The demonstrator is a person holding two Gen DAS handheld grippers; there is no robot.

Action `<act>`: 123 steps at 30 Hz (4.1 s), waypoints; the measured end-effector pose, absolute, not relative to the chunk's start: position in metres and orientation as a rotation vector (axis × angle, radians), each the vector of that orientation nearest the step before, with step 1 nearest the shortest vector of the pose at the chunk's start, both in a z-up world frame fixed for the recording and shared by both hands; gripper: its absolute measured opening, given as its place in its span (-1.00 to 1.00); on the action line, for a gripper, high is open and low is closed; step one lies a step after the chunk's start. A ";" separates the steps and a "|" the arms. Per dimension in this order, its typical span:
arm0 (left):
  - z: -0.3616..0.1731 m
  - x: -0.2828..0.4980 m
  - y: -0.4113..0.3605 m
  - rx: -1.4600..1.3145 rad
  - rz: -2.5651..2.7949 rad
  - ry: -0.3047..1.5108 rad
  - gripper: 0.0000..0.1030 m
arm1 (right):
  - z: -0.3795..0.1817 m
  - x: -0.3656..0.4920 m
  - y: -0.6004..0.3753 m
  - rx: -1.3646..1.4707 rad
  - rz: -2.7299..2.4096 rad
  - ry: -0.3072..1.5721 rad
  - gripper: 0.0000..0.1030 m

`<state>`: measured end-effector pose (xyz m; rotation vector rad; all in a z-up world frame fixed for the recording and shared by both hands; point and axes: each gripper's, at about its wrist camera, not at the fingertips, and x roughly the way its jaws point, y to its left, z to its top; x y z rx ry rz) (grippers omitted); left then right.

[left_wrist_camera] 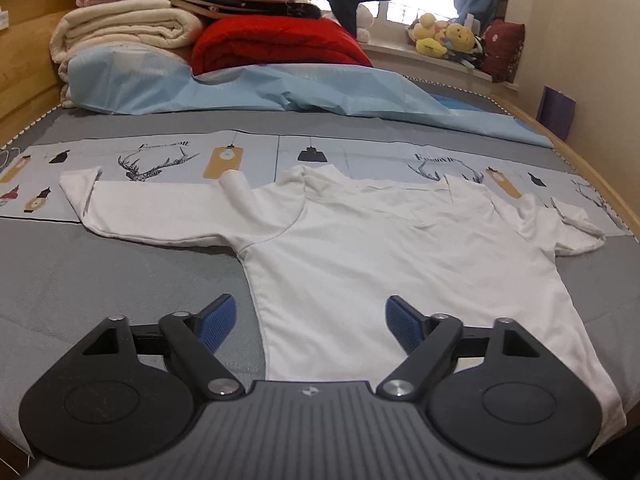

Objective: Fold small clothes

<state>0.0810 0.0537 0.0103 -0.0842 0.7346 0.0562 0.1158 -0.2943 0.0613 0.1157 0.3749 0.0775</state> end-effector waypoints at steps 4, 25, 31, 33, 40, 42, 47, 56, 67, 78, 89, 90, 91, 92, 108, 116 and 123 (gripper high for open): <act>0.030 0.113 0.052 -0.008 0.054 0.694 0.81 | 0.059 0.121 -0.297 0.118 0.072 0.401 0.06; -0.032 0.260 0.199 -0.122 0.245 0.724 0.35 | 0.050 0.137 -0.307 0.174 0.044 0.484 -0.24; -0.076 0.291 0.277 -0.022 0.561 0.797 0.01 | 0.049 0.143 -0.297 0.137 0.067 0.509 -0.42; -0.091 0.299 0.298 0.036 0.639 0.813 0.02 | 0.050 0.144 -0.297 0.123 0.064 0.514 -0.42; -0.112 0.327 0.342 0.189 0.715 0.797 0.02 | 0.052 0.146 -0.307 0.083 0.025 0.539 -0.42; -0.114 0.334 0.349 0.207 0.707 0.809 -0.48 | 0.052 0.146 -0.310 0.077 0.017 0.545 -0.42; -0.105 0.337 0.355 0.192 0.735 0.825 -0.91 | 0.054 0.145 -0.315 0.072 0.008 0.540 -0.42; 0.032 0.308 0.202 0.298 0.321 0.351 -0.92 | 0.062 0.133 -0.315 0.088 0.040 0.495 -0.42; -0.007 0.247 -0.039 0.199 -0.461 0.750 -0.46 | 0.070 0.115 -0.328 0.145 0.053 0.464 -0.42; 0.070 0.226 0.050 0.012 -0.149 0.734 -0.41 | 0.063 0.133 -0.331 0.214 0.071 0.533 -0.45; 0.052 0.252 0.110 -0.069 0.117 0.821 -0.42 | -0.026 0.255 -0.285 0.299 0.235 0.829 -0.58; 0.052 0.256 0.114 -0.067 0.130 0.826 -0.42 | -0.040 0.266 -0.280 0.288 0.234 0.868 -0.54; 0.052 0.260 0.118 -0.079 0.141 0.833 -0.41 | -0.051 0.275 -0.276 0.260 0.229 0.893 -0.51; 0.052 0.266 0.121 -0.099 0.151 0.842 -0.42 | -0.062 0.284 -0.270 0.212 0.211 0.921 -0.45; 0.052 0.305 0.151 -0.176 0.267 0.866 -0.41 | -0.071 0.338 -0.252 0.105 0.188 0.822 -0.94; 0.044 0.311 0.145 -0.205 0.258 0.903 -0.41 | -0.052 0.355 -0.325 0.178 -0.050 0.812 -0.94; 0.019 0.319 0.131 -0.243 0.229 0.991 -0.41 | -0.049 0.361 -0.336 0.156 -0.099 0.781 -0.69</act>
